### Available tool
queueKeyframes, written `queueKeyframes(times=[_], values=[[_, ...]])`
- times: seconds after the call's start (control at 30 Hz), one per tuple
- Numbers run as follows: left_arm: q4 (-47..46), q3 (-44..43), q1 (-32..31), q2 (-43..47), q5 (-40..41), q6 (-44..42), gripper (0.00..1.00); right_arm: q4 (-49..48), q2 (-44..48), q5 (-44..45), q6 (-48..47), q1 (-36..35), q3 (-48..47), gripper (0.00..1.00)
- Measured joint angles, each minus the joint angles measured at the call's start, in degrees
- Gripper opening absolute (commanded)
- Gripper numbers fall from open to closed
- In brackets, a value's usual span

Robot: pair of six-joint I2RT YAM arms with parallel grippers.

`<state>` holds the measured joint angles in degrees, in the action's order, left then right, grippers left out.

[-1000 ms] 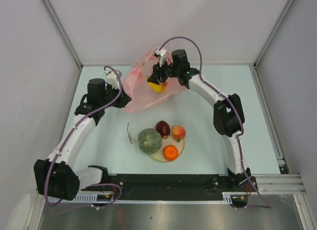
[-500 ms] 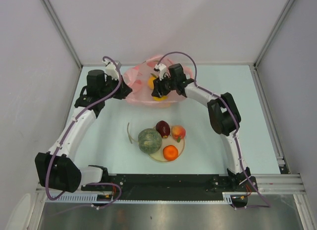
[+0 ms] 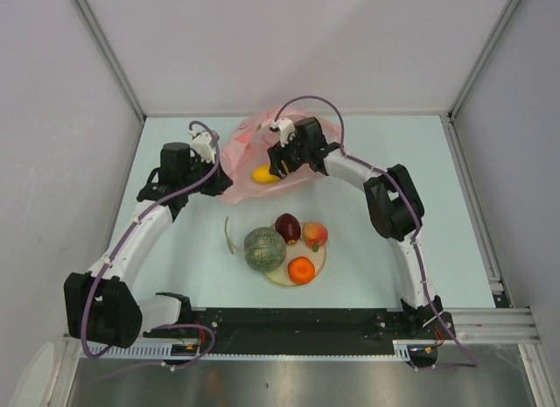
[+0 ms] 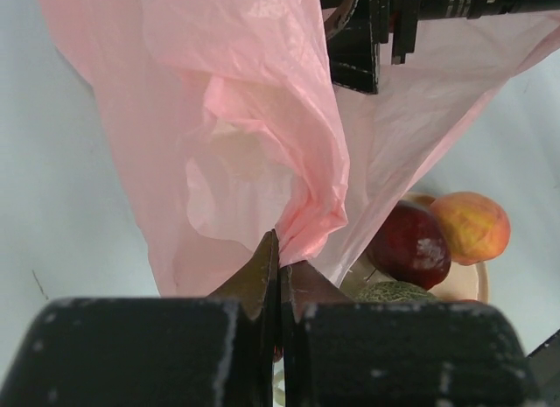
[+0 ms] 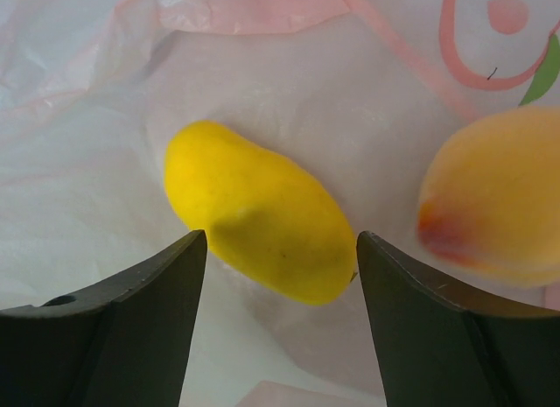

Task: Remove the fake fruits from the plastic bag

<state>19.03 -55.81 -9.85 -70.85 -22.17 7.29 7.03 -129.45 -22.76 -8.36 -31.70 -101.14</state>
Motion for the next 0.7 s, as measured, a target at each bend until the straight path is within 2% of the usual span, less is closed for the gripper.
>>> queueKeyframes(times=[0.23,0.57,0.67,0.7], values=[[1.66,4.26,0.0,3.3,2.6,-2.99,0.01,0.39,-0.11,1.27,-7.23,-2.12,-0.09,0.77],[2.03,4.79,0.02,3.3,3.8,-3.82,0.0,1.27,-4.02,2.45,-16.33,-4.59,-3.34,0.76],[2.03,4.79,0.02,3.3,3.78,-3.82,0.0,1.51,-5.01,2.47,-17.79,-4.59,-3.58,0.71],[2.01,4.79,0.02,3.28,3.78,-3.8,0.0,1.7,-5.42,2.54,-18.21,-4.59,-3.87,0.64]])
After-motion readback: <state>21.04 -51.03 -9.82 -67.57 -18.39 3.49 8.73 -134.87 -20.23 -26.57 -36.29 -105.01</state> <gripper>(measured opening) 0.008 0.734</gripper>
